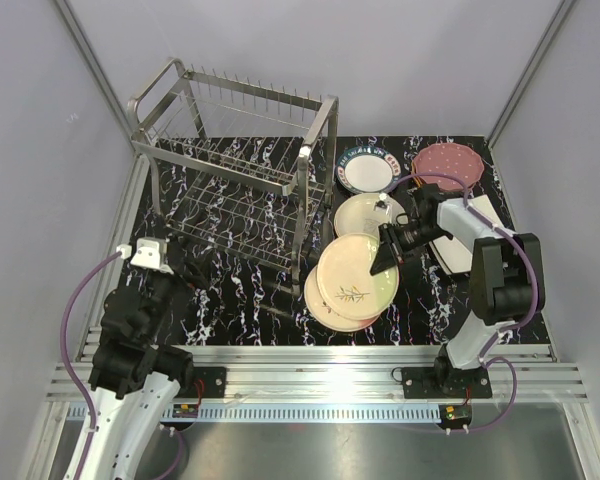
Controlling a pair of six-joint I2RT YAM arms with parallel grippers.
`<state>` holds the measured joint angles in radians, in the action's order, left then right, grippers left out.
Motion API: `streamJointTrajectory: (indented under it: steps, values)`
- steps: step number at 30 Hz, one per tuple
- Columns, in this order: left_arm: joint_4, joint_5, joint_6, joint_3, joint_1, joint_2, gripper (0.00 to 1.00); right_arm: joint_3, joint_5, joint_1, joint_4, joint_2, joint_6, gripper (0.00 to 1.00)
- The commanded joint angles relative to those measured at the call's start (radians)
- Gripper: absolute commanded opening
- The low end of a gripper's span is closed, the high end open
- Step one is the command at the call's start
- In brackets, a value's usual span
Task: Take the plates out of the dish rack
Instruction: Pass the plate from the left arm to the right, then place the plate on the table
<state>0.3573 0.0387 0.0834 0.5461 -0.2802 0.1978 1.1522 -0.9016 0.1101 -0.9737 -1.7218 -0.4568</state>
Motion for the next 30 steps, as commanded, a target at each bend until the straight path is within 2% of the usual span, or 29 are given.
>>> streamJointTrajectory:
  steps: [1, 30]
  values:
    - [-0.052, 0.024, -0.013, -0.005, 0.003, -0.014, 0.99, 0.052, -0.057, 0.019, -0.033, -0.007, -0.026, 0.05]
    - [-0.054, 0.027, -0.014, -0.009, 0.004, -0.011, 0.99, 0.095, 0.012, 0.066, -0.083, -0.088, -0.052, 0.32]
